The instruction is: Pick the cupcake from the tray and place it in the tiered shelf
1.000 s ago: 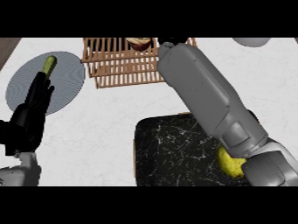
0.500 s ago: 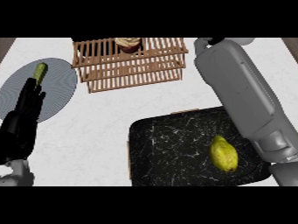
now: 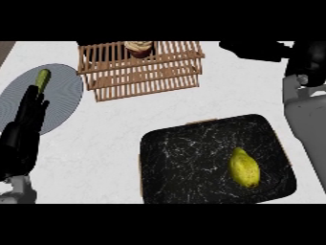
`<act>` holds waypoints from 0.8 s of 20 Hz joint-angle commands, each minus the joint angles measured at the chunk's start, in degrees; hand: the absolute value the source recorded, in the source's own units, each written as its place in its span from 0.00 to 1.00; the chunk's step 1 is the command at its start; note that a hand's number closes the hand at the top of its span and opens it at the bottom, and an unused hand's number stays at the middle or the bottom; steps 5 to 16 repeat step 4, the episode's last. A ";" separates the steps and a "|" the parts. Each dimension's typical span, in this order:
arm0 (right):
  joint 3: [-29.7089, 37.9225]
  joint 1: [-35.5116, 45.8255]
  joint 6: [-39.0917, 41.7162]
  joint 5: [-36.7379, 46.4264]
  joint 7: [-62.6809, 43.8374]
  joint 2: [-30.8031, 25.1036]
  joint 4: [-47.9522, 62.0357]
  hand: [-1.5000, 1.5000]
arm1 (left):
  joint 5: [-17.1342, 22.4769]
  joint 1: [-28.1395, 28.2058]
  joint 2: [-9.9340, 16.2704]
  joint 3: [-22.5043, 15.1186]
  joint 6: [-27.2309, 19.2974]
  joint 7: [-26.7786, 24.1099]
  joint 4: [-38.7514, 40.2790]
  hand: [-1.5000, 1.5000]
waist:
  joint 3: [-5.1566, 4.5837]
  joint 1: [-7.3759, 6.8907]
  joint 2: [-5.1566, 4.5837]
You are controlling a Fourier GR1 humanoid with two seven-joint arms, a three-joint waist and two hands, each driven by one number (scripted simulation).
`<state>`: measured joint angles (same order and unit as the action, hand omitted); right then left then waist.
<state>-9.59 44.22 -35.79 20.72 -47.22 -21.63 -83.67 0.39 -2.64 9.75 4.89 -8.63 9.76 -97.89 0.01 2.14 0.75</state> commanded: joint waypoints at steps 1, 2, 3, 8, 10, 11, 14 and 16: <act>3.19 -11.78 4.44 -3.77 0.40 -5.79 -13.45 0.00 | -0.85 -2.34 0.03 -0.21 -0.21 0.72 1.49 0.50 | 0.02 -0.56 -0.41; 2.35 -10.89 5.01 -2.04 -4.18 -5.17 -17.57 0.00 | 2.14 0.12 0.74 2.10 2.44 -3.27 3.06 0.50 | -0.04 -1.01 -0.40; 4.79 -12.89 6.43 -4.21 -1.18 -6.44 -18.25 0.00 | 0.43 -0.38 -0.06 0.92 1.18 -2.46 2.49 0.50 | -0.01 -1.36 -0.53; 6.57 -14.41 7.46 -5.76 -1.23 -6.87 -18.76 0.00 | 0.01 -1.87 -0.82 -0.28 1.21 -1.91 3.74 0.50 | -0.01 -1.41 -0.59; 6.57 -14.41 7.46 -5.76 -1.23 -6.87 -18.76 0.00 | 0.01 -1.87 -0.82 -0.28 1.21 -1.91 3.74 0.50 | -0.01 -1.41 -0.59; 6.57 -14.41 7.46 -5.76 -1.23 -6.87 -18.76 0.00 | 0.01 -1.87 -0.82 -0.28 1.21 -1.91 3.74 0.50 | -0.01 -1.41 -0.59; 6.57 -14.41 7.46 -5.76 -1.23 -6.87 -18.76 0.00 | 0.01 -1.87 -0.82 -0.28 1.21 -1.91 3.74 0.50 | -0.01 -1.41 -0.59; 6.57 -14.41 7.46 -5.76 -1.23 -6.87 -18.76 0.00 | 0.01 -1.87 -0.82 -0.28 1.21 -1.91 3.74 0.50 | -0.01 -1.41 -0.59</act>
